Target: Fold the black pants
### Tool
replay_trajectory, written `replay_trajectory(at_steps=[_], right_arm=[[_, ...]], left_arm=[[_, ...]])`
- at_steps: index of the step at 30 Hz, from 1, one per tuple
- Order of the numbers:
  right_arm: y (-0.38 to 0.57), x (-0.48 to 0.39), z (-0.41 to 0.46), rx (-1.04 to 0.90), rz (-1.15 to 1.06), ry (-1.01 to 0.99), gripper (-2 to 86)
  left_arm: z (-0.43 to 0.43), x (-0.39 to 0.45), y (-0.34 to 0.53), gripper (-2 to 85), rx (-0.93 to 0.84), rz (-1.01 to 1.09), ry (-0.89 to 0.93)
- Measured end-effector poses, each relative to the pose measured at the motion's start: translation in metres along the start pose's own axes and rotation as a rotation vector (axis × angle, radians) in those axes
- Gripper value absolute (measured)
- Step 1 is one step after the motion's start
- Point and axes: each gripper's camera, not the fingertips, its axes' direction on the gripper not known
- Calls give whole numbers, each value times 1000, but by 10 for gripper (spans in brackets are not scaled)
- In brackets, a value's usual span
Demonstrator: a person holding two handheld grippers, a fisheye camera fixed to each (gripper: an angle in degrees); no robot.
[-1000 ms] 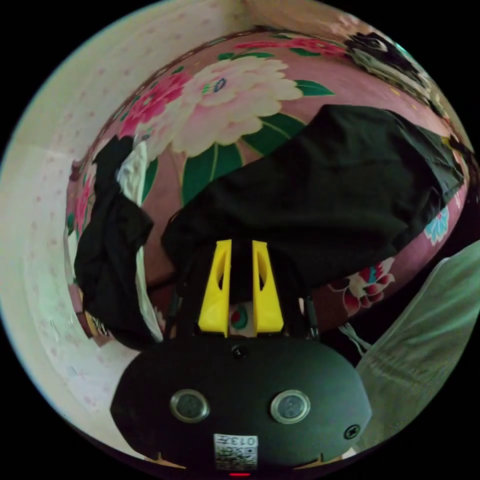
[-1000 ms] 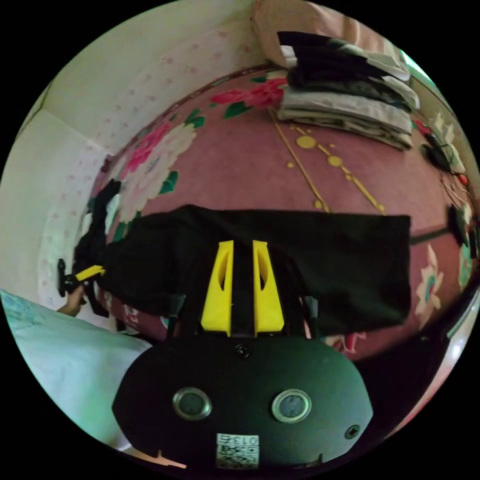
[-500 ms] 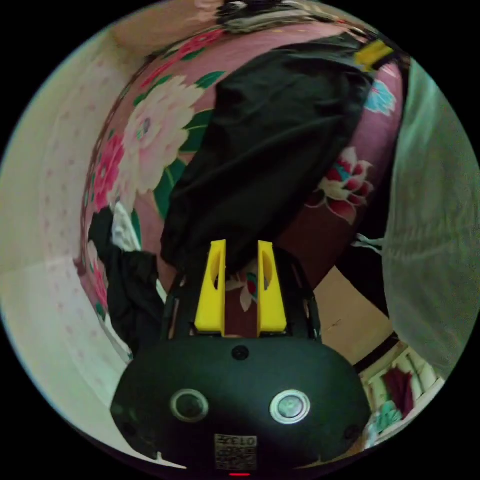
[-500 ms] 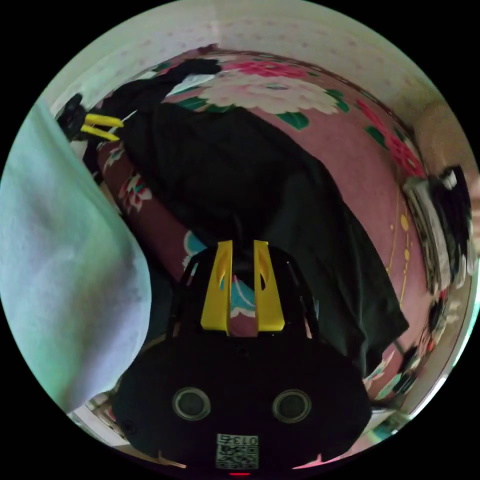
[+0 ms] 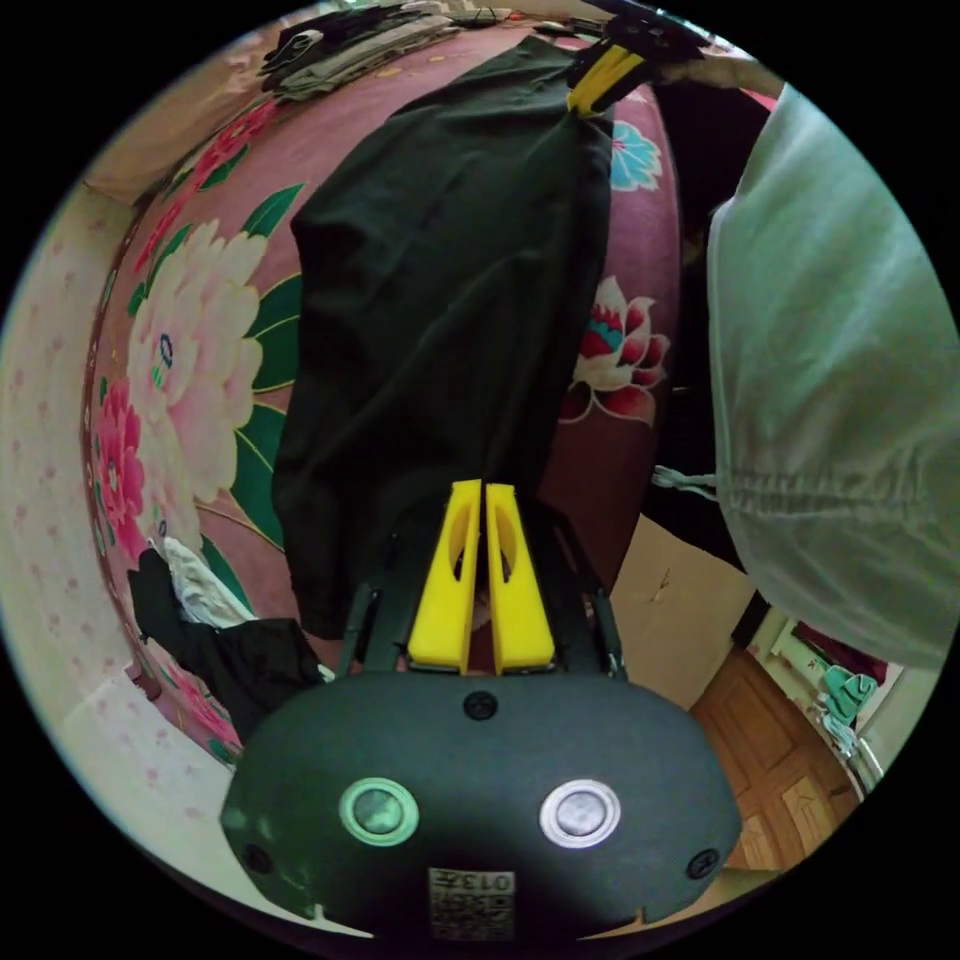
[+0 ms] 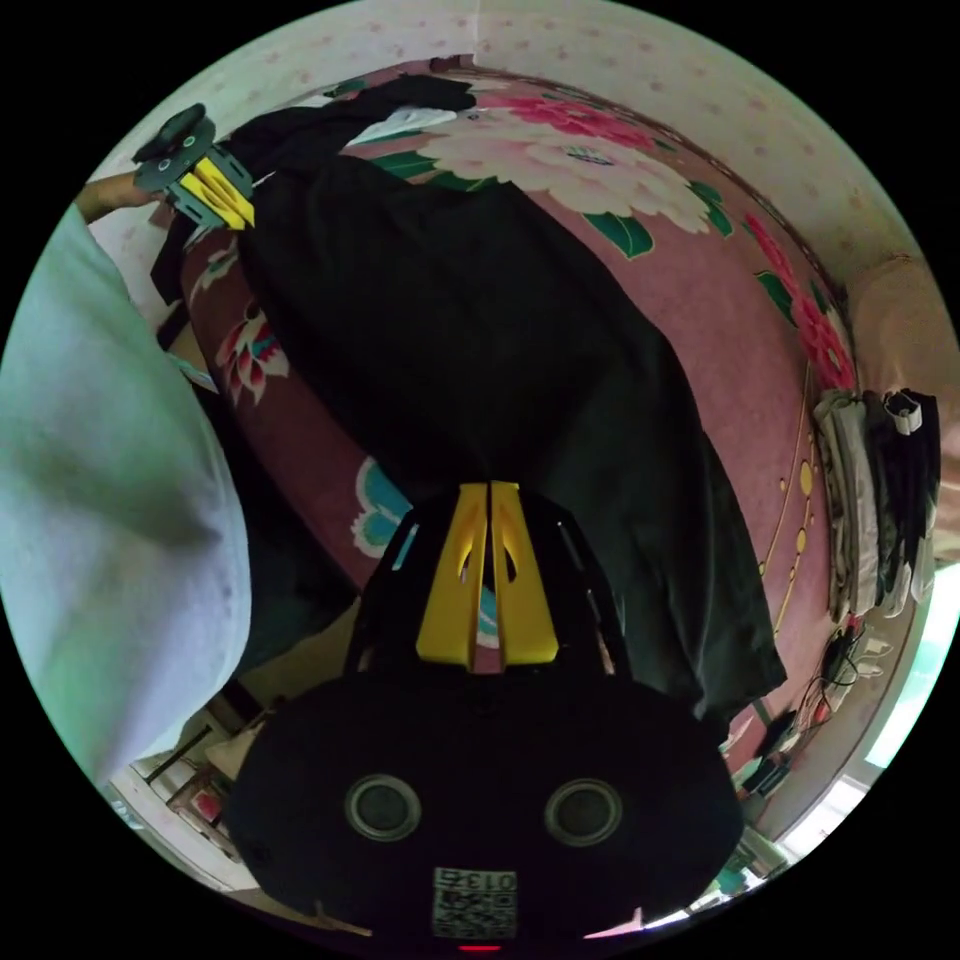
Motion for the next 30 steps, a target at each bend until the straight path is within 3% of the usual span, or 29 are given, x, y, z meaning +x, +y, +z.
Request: replay_trajectory(at_steps=[11,14,18,21,25,30], right_arm=[[23,-25,-11,-65,14,-1,20],[46,-19,-42,-59,107,12,30],[102,2,-90,-11,412,107,35],[145,24,-112,26,650,141,22],[180,64,-121,28,771,175,8],[223,132,-113,19,844,149,3]], left_arm=[[8,-3,-2,14,-31,81,47],[-17,-6,13,25,-4,82,65],[-55,-25,20,17,154,-3,9],[-64,-36,-28,11,278,-18,-37],[-63,-32,-132,1,307,50,-141],[-61,-38,-227,-3,261,53,-35]])
